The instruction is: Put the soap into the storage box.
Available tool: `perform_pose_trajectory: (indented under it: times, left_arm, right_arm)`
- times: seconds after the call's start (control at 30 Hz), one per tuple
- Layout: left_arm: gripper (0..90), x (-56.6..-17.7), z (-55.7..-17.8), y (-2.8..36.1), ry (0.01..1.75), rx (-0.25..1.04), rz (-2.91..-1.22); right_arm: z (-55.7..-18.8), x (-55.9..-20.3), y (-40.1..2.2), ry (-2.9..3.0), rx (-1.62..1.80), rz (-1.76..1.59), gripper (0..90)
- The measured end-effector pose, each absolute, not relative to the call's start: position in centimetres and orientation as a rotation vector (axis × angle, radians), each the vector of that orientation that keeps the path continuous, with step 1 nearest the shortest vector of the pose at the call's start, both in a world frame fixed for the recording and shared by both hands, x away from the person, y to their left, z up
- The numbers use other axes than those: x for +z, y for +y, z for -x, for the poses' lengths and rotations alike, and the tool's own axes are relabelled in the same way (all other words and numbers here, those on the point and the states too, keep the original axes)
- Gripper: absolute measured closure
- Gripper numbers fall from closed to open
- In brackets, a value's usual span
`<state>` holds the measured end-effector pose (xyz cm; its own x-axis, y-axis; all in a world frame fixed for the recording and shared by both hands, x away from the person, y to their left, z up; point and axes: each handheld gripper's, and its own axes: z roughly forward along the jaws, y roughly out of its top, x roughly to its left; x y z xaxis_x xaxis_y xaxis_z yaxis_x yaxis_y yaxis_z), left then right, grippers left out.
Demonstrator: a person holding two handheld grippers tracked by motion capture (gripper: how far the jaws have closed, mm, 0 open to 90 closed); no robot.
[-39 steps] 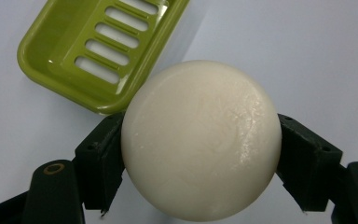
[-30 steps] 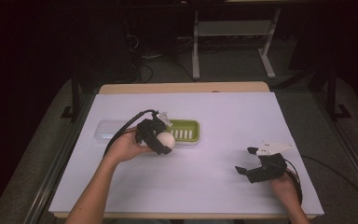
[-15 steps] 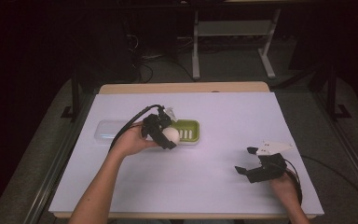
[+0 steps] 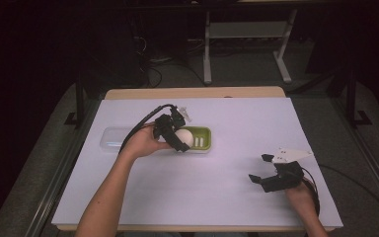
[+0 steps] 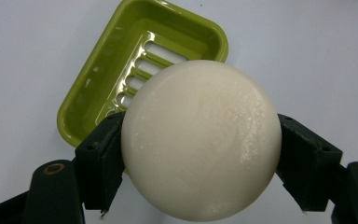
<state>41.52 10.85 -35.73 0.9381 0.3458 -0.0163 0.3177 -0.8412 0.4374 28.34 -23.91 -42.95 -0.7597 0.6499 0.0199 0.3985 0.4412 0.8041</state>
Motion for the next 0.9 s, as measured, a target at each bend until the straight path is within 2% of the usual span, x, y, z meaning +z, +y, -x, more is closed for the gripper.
perform_pose_trajectory:
  times: [0.5, 0.9]
  left_arm:
    - [24.8, -34.4, -43.2, 9.0, 0.449, 0.100, -2.665]
    - [24.8, -35.3, -44.6, 8.7, 0.490, 0.074, -2.662]
  right_arm:
    - [-28.2, -42.8, -24.0, 2.399, 1.230, -0.899, 13.2]
    - [-28.2, -42.8, -24.0, 2.400, 1.234, -0.897, 13.2]
